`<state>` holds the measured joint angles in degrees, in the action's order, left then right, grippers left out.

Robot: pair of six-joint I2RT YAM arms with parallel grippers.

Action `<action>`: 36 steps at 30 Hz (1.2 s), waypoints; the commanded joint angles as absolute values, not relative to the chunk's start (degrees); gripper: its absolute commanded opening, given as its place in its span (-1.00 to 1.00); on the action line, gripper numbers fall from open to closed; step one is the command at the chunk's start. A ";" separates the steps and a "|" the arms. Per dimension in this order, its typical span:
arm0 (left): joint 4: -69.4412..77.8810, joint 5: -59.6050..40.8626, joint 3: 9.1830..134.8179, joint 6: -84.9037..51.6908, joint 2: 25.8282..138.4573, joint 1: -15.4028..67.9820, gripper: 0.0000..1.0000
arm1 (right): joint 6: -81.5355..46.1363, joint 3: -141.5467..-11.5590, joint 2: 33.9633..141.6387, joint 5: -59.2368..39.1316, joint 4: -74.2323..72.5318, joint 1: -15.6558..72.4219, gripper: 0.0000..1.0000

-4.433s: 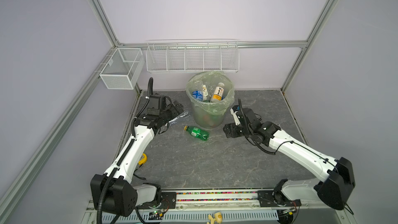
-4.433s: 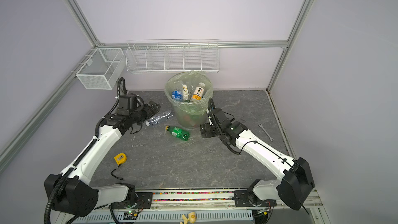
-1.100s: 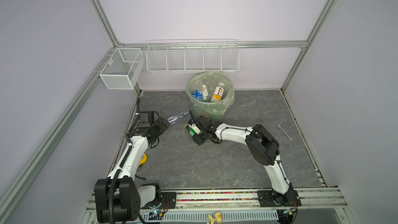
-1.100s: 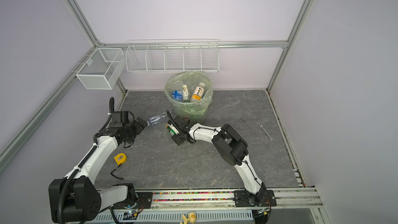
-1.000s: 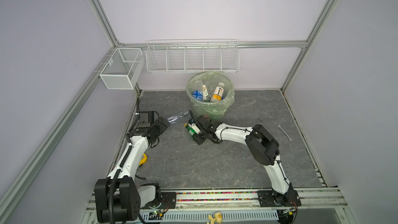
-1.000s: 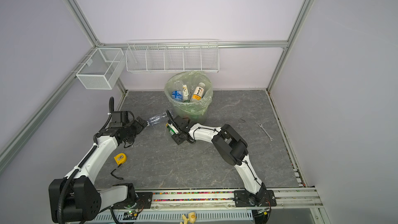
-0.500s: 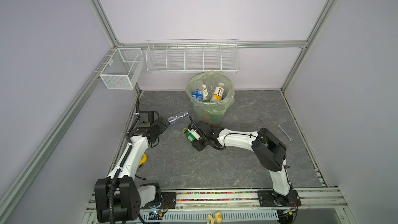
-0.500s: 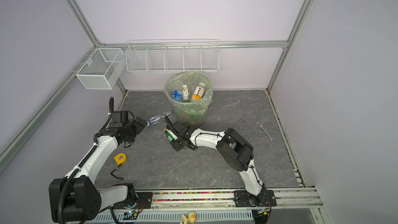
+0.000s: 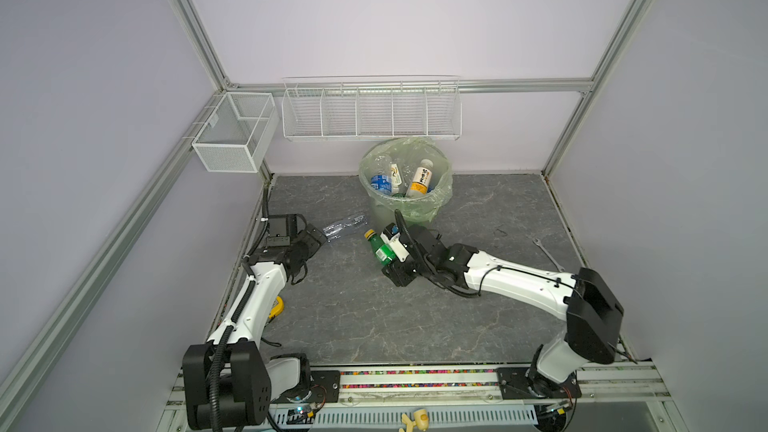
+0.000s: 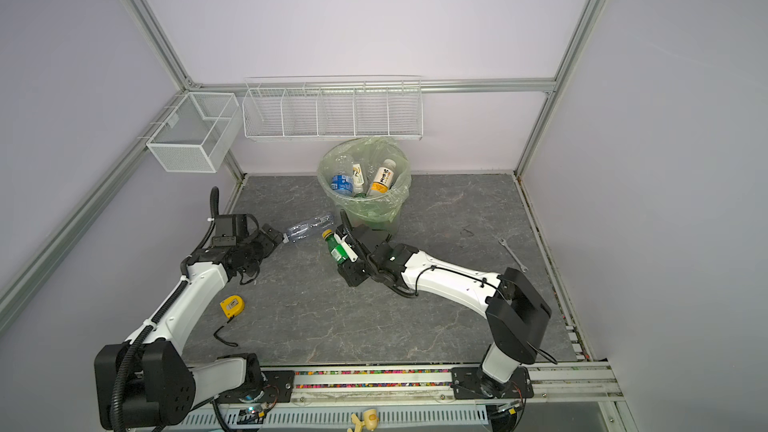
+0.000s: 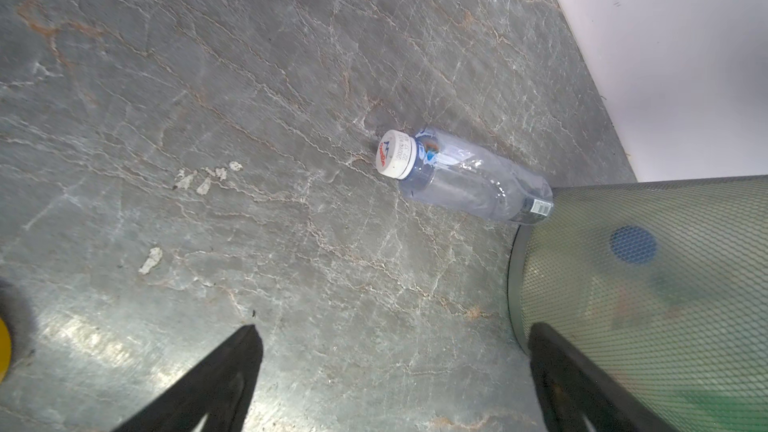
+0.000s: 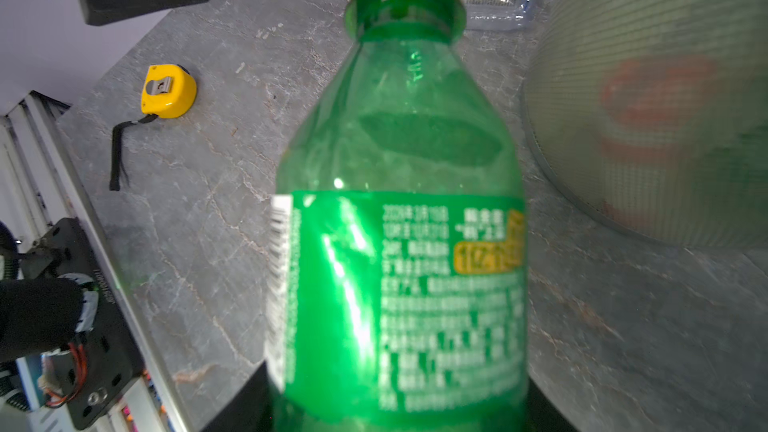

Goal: Throw the plastic bottles in the bin
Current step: 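Lift the green bottle with the right gripper and carry it over the bin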

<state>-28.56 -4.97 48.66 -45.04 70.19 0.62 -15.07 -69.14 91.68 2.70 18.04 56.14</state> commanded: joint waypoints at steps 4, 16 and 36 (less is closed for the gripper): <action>-26.28 -6.22 49.33 -46.71 71.49 0.18 0.99 | -18.16 -67.35 83.14 5.58 22.30 56.35 0.05; -26.15 -8.40 49.33 -46.95 72.56 0.18 1.00 | -19.86 -69.06 71.11 13.13 27.68 55.95 0.05; -22.85 -12.64 46.76 -48.69 68.63 0.18 0.99 | -14.51 -75.93 66.36 14.53 30.41 45.88 0.06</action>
